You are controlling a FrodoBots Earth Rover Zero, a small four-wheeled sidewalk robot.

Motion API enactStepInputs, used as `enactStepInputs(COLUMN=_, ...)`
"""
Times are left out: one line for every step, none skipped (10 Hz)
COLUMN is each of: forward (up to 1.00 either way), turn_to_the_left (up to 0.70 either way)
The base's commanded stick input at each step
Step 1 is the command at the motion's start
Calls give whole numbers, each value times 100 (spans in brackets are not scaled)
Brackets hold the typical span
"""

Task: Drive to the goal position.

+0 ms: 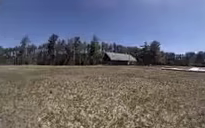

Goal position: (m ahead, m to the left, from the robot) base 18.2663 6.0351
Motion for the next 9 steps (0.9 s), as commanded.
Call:
enactStepInputs(forward=70, turn_to_the_left=0)
enactStepInputs(forward=70, turn_to_the_left=0)
enactStepInputs(forward=70, turn_to_the_left=0)
enactStepInputs(forward=70, turn_to_the_left=0)
enactStepInputs(forward=70, turn_to_the_left=0)
enactStepInputs(forward=70, turn_to_the_left=0)
enactStepInputs(forward=70, turn_to_the_left=2)
enactStepInputs(forward=70, turn_to_the_left=28)
enactStepInputs(forward=70, turn_to_the_left=25)
